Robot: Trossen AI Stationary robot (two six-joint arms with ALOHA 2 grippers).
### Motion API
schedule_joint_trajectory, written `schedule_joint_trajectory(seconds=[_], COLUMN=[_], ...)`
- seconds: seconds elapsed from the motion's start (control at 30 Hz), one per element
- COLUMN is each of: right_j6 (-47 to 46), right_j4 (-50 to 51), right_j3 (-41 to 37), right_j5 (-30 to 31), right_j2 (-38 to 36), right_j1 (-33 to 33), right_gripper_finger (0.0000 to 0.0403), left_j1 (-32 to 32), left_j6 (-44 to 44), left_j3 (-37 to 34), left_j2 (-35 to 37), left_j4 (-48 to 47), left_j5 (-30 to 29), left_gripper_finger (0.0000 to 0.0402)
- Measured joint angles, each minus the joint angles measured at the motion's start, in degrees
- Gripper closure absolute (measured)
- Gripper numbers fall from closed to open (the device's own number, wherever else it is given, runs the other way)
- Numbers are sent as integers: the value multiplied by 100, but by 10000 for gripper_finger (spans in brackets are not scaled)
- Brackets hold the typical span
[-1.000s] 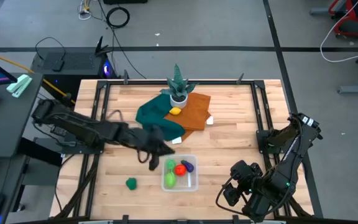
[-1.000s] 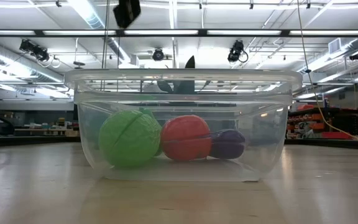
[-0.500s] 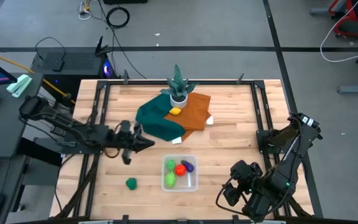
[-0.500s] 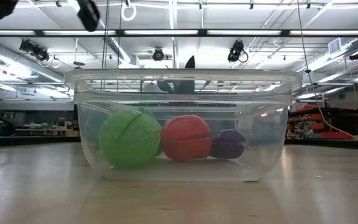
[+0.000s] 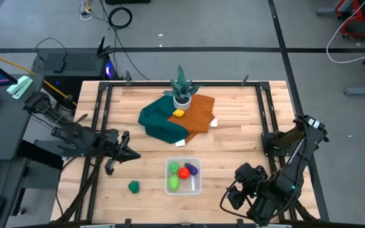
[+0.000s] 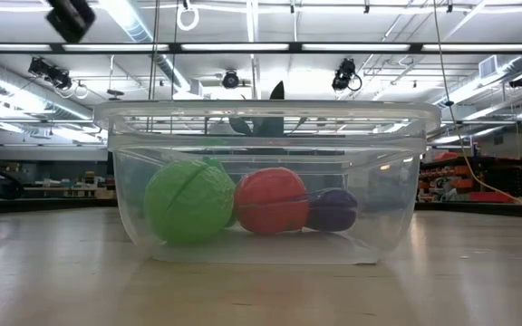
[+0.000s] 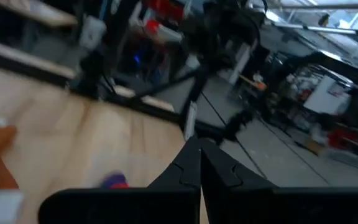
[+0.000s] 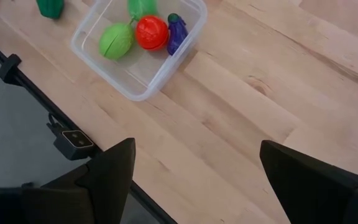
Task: Pick and placing Produce into tupperware
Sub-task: Put the green bell pepper into the transparent bin
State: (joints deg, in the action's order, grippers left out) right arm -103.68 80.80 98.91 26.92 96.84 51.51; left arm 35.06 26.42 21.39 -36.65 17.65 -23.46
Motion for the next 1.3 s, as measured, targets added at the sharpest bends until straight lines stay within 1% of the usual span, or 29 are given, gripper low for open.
schedule_joint_trajectory(seconds=[0.13,0.27,0.4,0.57,0.63,0.83,1.03,1.2,1.3], right_j6=[-3,-9,-20,19,44,76,202,357,509], right_j4=[-6,-5,-7,-6,-5,-5,-9,-9,-9], right_j3=[0,0,0,0,0,0,0,0,0], right_j5=[2,2,2,9,33,63,62,57,47], right_j2=[0,0,0,0,0,0,0,0,0], right_j1=[0,-5,-42,-83,-85,-85,-83,-83,-83], right_gripper_finger=[94,94,94,94,94,94,94,94,94], left_j1=[410,839,1198,1649,1843,2361,2817,2908,2856], left_j6=[632,1355,2271,3559,4001,5405,6532,7518,8175], left_j3=[510,1300,2098,2746,2824,2841,2843,2856,3006], left_j2=[522,498,113,-792,-1220,-2386,-3284,-3798,-4112], left_j4=[-1889,-3609,-4826,-5928,-6118,-6128,-5498,-5118,-5315], left_j5=[-309,-707,-1010,-970,-887,-868,-971,-1084,-951], left_gripper_finger=[399,399,399,399,399,398,399,399,399])
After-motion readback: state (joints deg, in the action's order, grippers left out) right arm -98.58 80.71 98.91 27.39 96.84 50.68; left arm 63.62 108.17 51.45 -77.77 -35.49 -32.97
